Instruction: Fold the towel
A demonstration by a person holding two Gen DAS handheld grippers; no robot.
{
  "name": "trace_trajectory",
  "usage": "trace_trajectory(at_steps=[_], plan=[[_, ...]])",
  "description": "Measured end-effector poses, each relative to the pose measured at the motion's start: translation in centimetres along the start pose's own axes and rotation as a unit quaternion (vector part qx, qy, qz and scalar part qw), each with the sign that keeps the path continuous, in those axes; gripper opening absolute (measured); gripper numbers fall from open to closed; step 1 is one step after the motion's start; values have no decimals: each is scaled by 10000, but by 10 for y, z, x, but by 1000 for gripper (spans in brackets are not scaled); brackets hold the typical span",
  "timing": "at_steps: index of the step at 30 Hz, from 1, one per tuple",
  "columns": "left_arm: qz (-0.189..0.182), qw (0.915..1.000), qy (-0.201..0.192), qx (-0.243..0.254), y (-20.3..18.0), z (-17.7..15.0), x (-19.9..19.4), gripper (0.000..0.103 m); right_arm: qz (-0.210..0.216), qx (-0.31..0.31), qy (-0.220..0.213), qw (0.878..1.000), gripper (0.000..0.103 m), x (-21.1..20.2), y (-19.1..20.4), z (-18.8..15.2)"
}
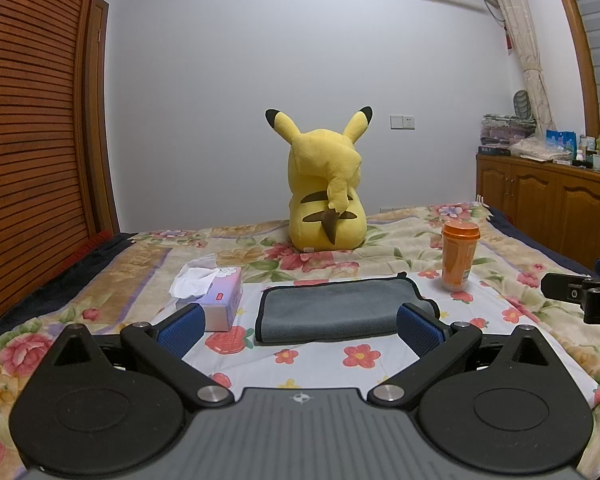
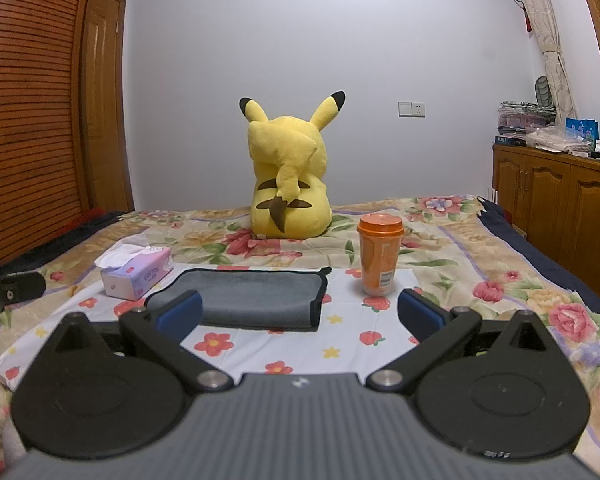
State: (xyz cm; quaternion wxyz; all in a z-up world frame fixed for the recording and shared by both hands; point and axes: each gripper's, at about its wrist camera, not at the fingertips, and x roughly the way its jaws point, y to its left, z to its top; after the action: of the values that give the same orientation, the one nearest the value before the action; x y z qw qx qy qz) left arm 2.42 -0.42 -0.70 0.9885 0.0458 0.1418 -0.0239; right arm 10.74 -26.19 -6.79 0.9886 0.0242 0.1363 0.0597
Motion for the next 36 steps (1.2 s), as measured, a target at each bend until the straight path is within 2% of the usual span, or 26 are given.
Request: trace_trajectory(at_steps=[36], plan=[[-5, 10000, 10, -8, 2, -2, 1, 103, -3, -3, -3, 10000, 103, 0, 1, 0]])
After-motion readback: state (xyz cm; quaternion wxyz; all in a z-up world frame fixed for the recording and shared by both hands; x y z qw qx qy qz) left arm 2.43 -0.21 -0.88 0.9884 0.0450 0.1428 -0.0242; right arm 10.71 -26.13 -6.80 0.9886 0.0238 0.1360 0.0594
